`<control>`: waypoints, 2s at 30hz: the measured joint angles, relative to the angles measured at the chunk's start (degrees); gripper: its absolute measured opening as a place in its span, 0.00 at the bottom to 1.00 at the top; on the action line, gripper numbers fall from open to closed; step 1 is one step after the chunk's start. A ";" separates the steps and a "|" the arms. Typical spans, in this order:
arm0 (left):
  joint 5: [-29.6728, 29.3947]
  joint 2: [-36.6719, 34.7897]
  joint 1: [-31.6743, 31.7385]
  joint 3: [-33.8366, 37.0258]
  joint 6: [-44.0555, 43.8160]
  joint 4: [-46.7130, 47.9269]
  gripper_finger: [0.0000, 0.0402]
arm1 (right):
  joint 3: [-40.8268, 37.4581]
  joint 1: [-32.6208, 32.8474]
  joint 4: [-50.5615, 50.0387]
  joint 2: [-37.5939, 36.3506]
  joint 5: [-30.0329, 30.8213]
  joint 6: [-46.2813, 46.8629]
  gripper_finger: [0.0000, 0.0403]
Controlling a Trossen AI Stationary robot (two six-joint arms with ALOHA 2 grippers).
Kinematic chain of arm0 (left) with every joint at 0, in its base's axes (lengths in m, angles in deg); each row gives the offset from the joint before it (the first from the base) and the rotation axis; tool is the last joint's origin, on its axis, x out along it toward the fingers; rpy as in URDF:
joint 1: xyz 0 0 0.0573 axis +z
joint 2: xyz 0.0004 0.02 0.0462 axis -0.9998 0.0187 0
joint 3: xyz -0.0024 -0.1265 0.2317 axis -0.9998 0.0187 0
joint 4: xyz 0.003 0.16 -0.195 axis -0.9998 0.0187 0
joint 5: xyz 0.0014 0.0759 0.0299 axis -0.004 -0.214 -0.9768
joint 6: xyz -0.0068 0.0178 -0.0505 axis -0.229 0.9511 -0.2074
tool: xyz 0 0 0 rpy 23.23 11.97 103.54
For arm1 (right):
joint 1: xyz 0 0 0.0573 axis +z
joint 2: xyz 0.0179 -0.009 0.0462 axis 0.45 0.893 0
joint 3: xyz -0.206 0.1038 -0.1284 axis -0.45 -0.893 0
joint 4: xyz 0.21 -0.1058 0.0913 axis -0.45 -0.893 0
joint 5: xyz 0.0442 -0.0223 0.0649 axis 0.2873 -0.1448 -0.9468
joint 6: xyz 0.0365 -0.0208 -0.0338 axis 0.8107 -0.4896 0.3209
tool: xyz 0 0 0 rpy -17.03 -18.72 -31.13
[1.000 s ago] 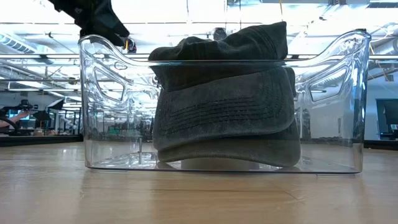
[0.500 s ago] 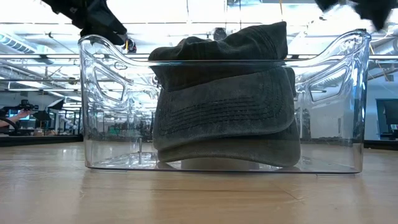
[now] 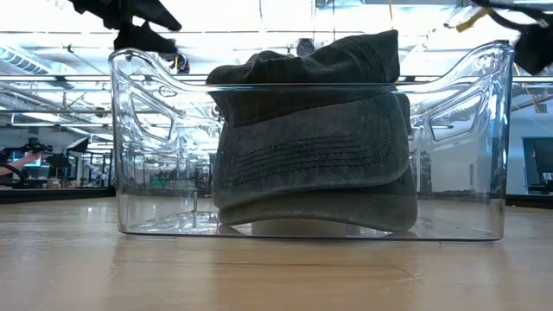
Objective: Pick & Place hat
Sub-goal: Put the black cap into the bottom transparent bin
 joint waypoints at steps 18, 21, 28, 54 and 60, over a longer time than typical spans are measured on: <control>-3.06 1.84 -5.36 -0.04 -12.00 -8.27 0.58 | -26.84 11.95 40.60 6.06 -1.00 12.11 0.66; -4.28 3.39 -6.83 -0.04 -14.06 -8.61 0.58 | -29.37 13.62 45.92 8.52 -2.11 14.59 0.58; -5.42 7.01 -8.85 -0.04 -18.02 -9.13 0.58 | -31.40 14.69 54.30 9.56 0.21 14.59 0.14; 1.55 7.27 -9.31 -0.04 -9.27 -9.09 0.58 | -3.32 13.90 12.66 -4.28 16.78 14.08 0.00; 1.55 7.17 -9.31 -0.04 -8.41 -9.16 0.58 | 5.49 13.89 -0.25 -5.12 20.02 14.94 0.00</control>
